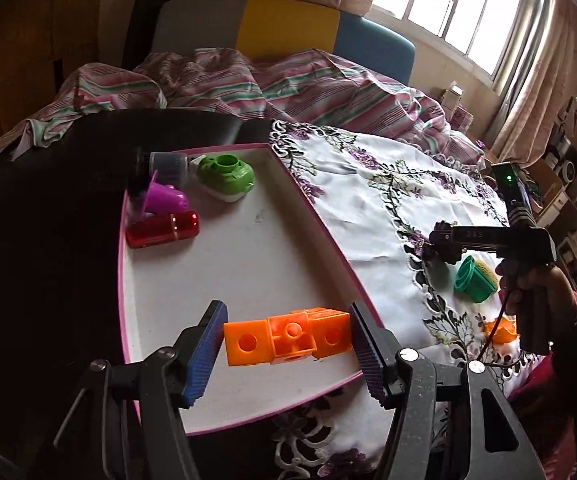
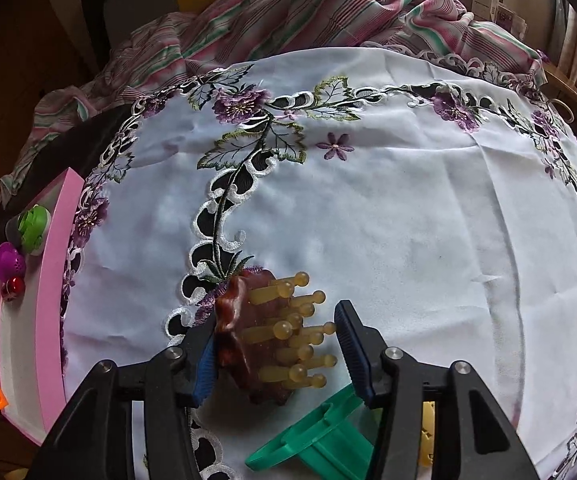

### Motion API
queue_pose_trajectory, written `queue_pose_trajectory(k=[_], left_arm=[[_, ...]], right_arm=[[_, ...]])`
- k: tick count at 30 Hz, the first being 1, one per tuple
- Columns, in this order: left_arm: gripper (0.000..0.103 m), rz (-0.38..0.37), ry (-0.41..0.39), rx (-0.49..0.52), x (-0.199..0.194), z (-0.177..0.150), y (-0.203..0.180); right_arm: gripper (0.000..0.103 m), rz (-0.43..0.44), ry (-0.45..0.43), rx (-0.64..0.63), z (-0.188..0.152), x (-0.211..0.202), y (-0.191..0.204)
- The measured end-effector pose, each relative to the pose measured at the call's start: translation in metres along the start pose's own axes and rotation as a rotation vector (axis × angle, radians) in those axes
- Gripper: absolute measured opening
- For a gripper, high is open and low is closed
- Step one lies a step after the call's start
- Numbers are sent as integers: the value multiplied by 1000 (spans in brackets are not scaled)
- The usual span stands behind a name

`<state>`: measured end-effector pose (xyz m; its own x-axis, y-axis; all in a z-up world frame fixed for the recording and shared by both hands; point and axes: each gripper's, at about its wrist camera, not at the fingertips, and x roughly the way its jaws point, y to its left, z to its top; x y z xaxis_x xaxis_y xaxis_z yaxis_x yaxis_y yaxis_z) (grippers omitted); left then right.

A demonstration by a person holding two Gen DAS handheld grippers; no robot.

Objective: Organize rigid objects
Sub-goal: 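Carry the orange block into the pink tray with the left tool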

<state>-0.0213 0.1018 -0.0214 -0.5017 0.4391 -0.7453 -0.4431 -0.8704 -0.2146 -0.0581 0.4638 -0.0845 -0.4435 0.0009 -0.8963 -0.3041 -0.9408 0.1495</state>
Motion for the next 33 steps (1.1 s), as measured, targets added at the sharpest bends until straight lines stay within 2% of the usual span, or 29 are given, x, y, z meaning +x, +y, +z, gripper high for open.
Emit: queue_pose_trajectory(k=[11, 15, 25, 33], left_arm=[[63, 17, 6, -3, -1, -3, 2], [63, 21, 12, -9, 0, -4, 4], [63, 40, 17, -17, 1, -8, 11], [63, 57, 12, -62, -3, -9, 31]], right_arm=[[54, -19, -5, -30, -1, 0, 4], [51, -49, 16, -42, -2, 4, 5], [50, -92, -2, -74, -2, 2, 9], [49, -122, -16, -67, -1, -1, 6]])
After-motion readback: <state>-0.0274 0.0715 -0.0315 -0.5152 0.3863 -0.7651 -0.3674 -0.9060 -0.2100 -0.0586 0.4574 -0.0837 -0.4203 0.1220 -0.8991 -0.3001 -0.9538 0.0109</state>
